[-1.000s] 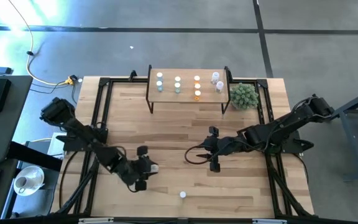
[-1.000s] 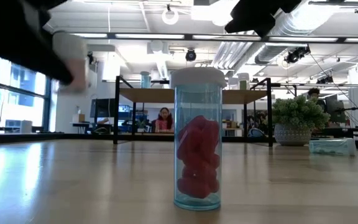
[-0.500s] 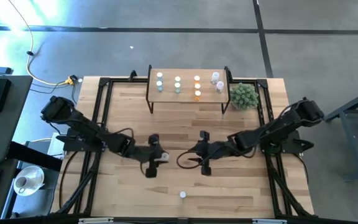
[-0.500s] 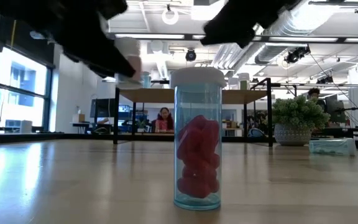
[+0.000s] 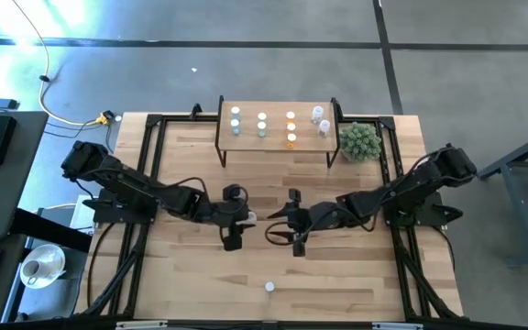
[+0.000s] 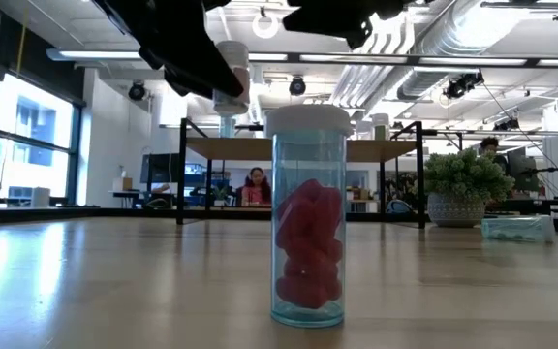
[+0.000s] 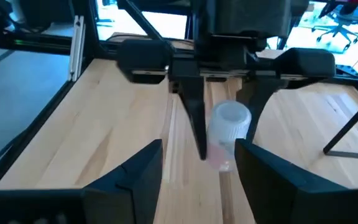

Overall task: Pick and place medicine bottles onto shelf by color
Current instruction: Put the transparent pill bottle on the shelf aligned with the other transparent pill bottles

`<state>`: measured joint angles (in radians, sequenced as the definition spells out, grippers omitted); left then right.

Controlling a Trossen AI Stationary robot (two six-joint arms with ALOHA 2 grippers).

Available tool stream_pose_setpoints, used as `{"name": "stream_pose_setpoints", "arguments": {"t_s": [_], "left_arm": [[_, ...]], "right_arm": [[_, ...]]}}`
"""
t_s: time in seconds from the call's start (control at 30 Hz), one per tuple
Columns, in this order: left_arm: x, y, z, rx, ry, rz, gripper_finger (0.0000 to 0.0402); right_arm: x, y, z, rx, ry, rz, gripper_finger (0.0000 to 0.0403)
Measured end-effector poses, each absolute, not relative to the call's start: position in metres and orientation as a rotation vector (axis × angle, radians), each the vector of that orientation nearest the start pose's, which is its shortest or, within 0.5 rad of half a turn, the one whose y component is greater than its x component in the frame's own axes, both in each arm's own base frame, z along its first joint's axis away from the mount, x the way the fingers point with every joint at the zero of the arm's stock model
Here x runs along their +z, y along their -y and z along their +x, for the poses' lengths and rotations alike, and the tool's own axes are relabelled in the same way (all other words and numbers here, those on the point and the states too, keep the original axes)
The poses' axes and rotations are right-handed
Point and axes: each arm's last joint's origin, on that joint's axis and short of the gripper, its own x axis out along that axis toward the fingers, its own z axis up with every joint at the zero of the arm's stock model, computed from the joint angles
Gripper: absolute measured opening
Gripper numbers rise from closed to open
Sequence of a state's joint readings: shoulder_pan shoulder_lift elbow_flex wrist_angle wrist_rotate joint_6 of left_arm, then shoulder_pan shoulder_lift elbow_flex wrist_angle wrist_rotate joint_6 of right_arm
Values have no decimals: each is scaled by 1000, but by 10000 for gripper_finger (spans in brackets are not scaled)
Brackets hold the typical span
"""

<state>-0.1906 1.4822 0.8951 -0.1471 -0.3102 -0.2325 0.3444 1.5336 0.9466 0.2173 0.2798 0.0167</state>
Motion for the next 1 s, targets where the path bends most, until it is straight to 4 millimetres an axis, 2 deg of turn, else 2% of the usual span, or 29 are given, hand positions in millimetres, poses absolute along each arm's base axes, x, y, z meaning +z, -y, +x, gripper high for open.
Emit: {"name": "stream_pose_setpoints", "arguments": {"t_s": [0.23,0.6,0.73,1.0], "left_arm": [[214,58,300,190,-701,-36,147],[215,61,300,178,-686,-39,147],[215,62,301,177,-682,-39,147],[218,62,303,185,-640,-47,147]], "right_arm": [[237,-102,334,47,-294,-152,200],[225,-94,355,79,-189,-64,200],[219,-95,358,94,-185,-58,200],[219,-91,359,74,-181,-22,200]]}}
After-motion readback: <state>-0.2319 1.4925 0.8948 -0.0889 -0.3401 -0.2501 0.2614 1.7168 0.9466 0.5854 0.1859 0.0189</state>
